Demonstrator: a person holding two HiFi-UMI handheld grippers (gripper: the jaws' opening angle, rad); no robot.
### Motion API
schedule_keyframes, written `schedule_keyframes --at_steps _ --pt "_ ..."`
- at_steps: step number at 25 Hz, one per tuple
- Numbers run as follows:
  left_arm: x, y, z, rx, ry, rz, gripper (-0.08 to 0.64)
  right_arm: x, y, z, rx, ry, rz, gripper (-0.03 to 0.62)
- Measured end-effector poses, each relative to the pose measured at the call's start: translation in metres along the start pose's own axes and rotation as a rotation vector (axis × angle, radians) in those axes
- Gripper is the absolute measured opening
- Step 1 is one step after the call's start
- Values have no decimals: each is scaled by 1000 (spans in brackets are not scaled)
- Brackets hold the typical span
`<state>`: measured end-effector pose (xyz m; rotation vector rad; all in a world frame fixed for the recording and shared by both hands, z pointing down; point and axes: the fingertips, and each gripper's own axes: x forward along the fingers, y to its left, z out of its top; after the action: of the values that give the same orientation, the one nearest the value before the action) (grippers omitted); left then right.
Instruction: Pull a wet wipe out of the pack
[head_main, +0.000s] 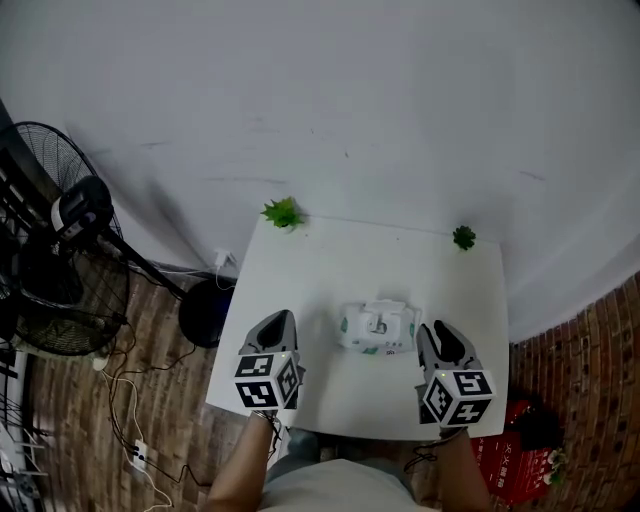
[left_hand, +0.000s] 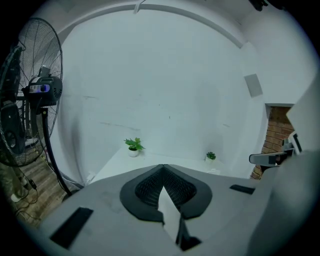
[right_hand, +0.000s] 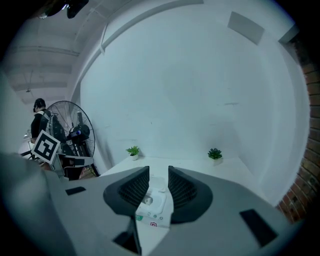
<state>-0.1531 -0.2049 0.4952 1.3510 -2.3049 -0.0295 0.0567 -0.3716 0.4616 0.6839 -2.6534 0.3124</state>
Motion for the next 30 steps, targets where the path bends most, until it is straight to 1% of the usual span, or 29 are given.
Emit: schedule_keyframes --at_steps 5,11,15,18,25,30 --pt "-2 6 -5 10 2 16 2 14 10 -8 -80 58 54 115" --pt "-3 18 -32 -10 45 62 2 36 17 -26 -146 134 133 112" --pt "-7 20 -41 -19 60 76 2 49 20 -40 -200 187 188 111" --pt "-7 22 -44 -12 65 86 2 59 24 -51 -234 235 231 109" --pt "-9 31 -44 -49 54 112 2 77 36 -73 -289 328 306 106" --pt "-12 40 -50 -75 52 146 2 85 41 -87 -343 385 340 104"
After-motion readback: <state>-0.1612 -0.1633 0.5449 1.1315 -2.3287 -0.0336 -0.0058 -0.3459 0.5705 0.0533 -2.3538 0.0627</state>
